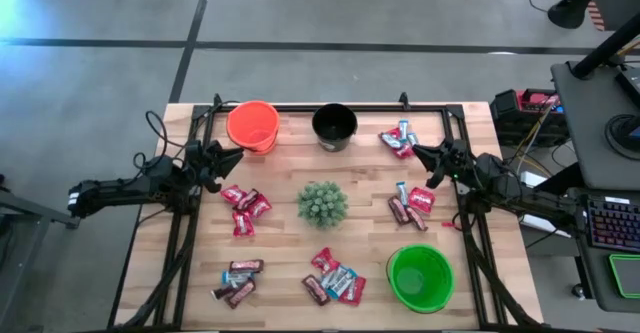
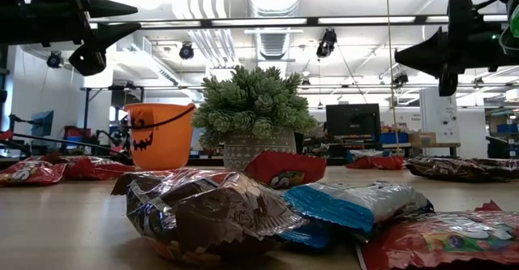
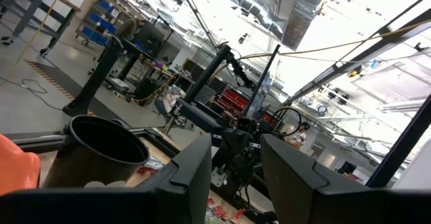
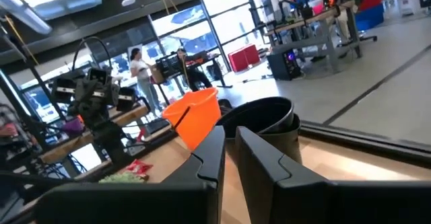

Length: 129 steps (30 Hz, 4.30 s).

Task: Organize candy in baskets
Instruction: Put the white chocolate bar into the black bucket

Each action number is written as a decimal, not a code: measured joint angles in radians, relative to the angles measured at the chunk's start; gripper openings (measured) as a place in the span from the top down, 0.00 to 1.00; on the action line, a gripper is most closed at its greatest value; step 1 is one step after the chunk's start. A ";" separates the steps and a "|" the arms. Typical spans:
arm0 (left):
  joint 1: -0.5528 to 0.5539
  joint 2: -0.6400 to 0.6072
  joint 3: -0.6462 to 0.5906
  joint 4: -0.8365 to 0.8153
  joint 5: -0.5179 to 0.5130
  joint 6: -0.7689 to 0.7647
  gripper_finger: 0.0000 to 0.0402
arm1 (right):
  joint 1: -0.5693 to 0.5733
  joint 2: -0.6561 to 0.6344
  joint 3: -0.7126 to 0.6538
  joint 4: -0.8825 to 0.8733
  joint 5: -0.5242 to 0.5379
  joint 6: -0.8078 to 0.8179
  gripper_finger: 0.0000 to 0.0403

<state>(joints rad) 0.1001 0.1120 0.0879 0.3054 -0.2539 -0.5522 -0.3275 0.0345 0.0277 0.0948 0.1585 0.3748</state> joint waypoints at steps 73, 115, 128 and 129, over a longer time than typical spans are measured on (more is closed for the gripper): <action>0.000 0.313 0.885 -1.088 0.001 0.391 0.53 | 0.000 1.172 1.275 -1.050 0.140 -0.071 0.54; 0.000 0.568 0.892 -1.029 0.001 0.305 0.53 | -0.302 1.560 1.173 -1.031 -0.055 -0.230 0.54; 0.000 0.567 0.892 -1.030 0.001 0.296 0.53 | -0.302 1.662 1.173 -1.030 -0.053 -0.202 0.54; 0.000 0.568 0.892 -1.030 0.001 0.296 0.53 | -0.302 1.669 1.173 -1.029 -0.053 -0.198 0.54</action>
<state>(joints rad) 0.0998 0.6796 0.9794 -0.7242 -0.2531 -0.2558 -0.6292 1.7033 1.2011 -0.9344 0.1055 0.1767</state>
